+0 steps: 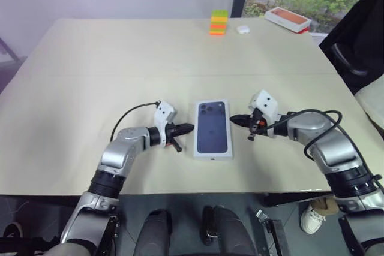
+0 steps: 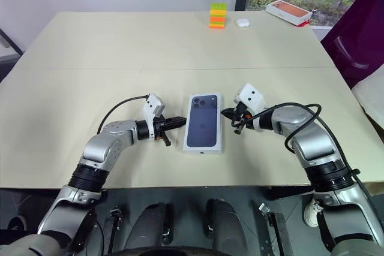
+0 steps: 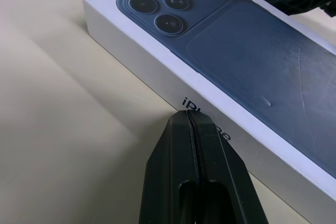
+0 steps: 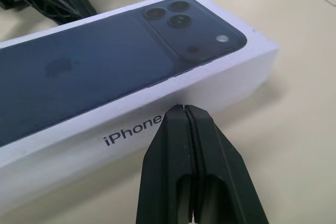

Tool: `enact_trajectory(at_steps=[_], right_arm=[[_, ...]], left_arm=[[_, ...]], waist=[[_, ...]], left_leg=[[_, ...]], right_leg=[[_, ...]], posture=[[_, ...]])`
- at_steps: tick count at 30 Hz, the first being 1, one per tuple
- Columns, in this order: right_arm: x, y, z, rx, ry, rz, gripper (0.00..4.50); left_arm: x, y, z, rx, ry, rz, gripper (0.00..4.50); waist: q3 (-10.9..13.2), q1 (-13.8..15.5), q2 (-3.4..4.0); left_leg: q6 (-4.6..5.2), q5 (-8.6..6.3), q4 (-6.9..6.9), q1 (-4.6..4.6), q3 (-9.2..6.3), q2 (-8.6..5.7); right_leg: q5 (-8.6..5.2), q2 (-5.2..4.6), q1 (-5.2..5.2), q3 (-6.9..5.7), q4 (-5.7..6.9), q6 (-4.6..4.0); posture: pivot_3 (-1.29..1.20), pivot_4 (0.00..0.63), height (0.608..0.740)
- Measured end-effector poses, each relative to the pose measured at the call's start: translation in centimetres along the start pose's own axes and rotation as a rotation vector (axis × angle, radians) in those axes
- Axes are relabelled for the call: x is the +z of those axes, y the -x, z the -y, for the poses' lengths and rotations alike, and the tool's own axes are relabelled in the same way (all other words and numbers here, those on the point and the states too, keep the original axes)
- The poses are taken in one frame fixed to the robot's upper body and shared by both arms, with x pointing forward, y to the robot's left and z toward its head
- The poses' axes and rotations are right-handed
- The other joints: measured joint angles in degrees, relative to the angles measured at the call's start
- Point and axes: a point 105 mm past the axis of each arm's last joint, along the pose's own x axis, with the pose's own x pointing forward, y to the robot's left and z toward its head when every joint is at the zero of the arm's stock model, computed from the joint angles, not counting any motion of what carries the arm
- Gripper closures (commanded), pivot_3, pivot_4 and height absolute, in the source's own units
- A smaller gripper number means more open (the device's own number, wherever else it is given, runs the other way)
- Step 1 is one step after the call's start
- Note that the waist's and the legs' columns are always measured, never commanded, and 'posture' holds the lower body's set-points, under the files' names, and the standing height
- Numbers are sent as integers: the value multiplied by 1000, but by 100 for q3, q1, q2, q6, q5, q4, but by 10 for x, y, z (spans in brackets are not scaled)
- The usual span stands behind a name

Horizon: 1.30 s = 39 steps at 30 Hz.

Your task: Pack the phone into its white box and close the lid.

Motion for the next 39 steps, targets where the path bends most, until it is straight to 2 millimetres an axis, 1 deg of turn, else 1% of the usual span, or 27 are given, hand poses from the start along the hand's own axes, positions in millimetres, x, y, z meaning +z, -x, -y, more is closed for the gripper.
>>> enact_trajectory(at_steps=[5, 13, 20, 28, 32, 33, 34, 35, 37, 38, 39], right_arm=[[-2, 1, 0, -2, 7, -11, 4463], [-6, 1, 1, -10, 17, -34, 4463], [-10, 0, -2, -6, 18, -45, 4463], [-13, -2, -4, -2, 26, -54, 4463], [-11, -2, -3, -10, 43, -51, 4463], [-10, -3, -1, -18, 36, -39, 4463], [-4, -4, 6, -45, 12, -4, 4463], [5, -5, 14, -80, -2, 35, 4463], [28, -2, 28, -126, 29, 103, 4463], [39, -2, 31, -137, 50, 137, 4463], [45, -3, 32, -140, 61, 157, 4463]], left_arm=[[2, 0, 1, -2, 25, -1, 4500], [13, 0, 2, 2, 16, 33, 4500], [11, 0, 3, 4, 18, 29, 4500], [0, 1, 4, 9, 33, 11, 4500], [2, 3, 3, 15, 38, 23, 4500], [5, 4, 1, 21, 41, 35, 4500], [12, 5, -1, 27, 44, 61, 4500], [25, 4, -4, 35, 42, 103, 4500], [56, 1, -7, 39, 3, 190, 4500], [70, -1, -8, 42, -26, 224, 4500], [77, -4, -9, 43, -38, 244, 4500]], waist=[[0, -2, 0], [0, -2, 0], [0, -3, 0], [0, -4, 0], [0, -6, 0], [0, -14, 0], [2, -22, 1], [3, -12, 3], [3, 6, 3], [2, 9, 2], [0, 7, 3]], left_leg=[[1, -1, 11, -3, -1, 0], [1, -1, 14, -4, -2, 0], [2, -1, 14, -4, -2, 0], [2, -1, 15, -3, -3, 1], [2, -1, 16, -3, -3, 1], [2, -1, 16, -3, -3, 1], [2, -1, 22, -5, -2, 3], [1, -1, 28, -6, -2, 3], [1, -1, 32, -6, -7, 2], [3, -2, 32, -1, -8, 2], [8, -5, 30, 7, -11, 2]], right_leg=[[0, -1, 4, 0, 0, 0], [1, 0, 4, 0, 1, 1], [1, 0, 5, -1, 1, 1], [1, 0, 5, -1, 1, 1], [1, 0, 5, -1, 2, 1], [1, 1, 5, -1, 2, 1], [2, 2, 4, -1, 5, 0], [3, 1, 2, -1, 11, 0], [3, 1, 6, -4, 14, 1], [3, 1, 15, -6, 10, 2], [1, 1, 30, -10, 2, 4]], posture=[[0, 150, 740], [0, 150, 740], [0, 150, 740], [0, 150, 740], [0, 150, 740], [0, 150, 740], [0, 150, 740], [0, 150, 740], [0, 150, 740], [0, 150, 740], [0, 150, 740]])
